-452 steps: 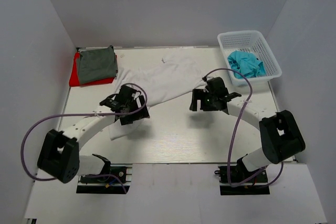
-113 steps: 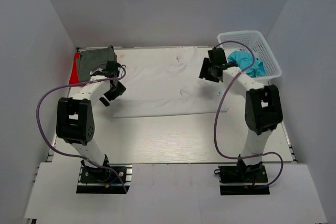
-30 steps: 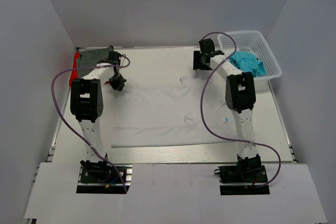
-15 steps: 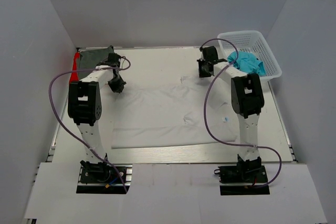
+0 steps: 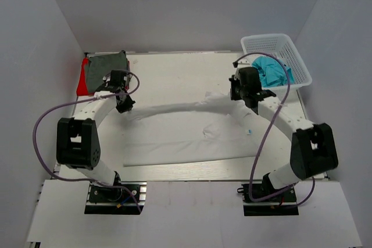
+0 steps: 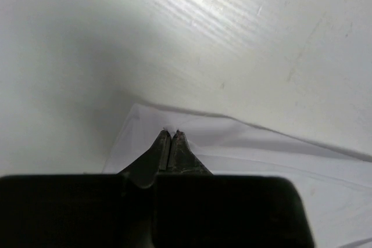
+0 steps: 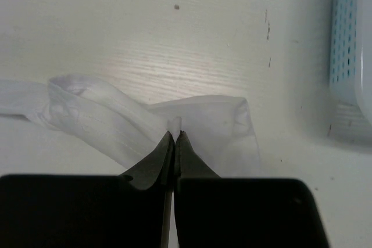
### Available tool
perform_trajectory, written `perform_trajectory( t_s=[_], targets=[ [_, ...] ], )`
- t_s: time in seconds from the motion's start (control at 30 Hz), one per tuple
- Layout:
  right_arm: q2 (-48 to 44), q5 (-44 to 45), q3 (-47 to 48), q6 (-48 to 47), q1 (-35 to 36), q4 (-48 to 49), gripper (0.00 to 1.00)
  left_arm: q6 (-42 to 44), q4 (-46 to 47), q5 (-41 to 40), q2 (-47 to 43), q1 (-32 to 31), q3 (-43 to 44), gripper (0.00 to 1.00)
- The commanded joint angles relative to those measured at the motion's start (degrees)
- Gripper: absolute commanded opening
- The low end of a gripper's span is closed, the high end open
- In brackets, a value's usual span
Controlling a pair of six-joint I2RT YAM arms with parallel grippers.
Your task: Fold and stack the t-shirts
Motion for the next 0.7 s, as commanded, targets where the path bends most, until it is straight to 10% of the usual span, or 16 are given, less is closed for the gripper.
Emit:
perform_trajectory(
  t_s=[0.0, 0.4, 0.43, 0.67],
  targets=[
    [-6.8, 1.7, -5.0, 1.5, 0.5, 0.7, 0.00, 1.1, 2.8, 1.2, -8.2, -0.2, -4.4, 0.00],
    [-27.6, -1.6, -25.6, 7.1, 4.7, -5.9, 0.00, -6.4, 2.9, 2.4, -21.9, -0.7, -20.2, 0.00],
    [-28.0, -3.0, -27.7, 7.5, 4.9, -5.9, 0.17, -7.0, 1.1, 2.4, -21.9, -0.7, -21.6, 0.00],
    [-38.8, -10.4, -35.4, 20.3, 7.7, -18.2, 0.45, -19.9, -17.7, -3.0, -26.8, -1.2, -24.4, 0.87]
  ],
)
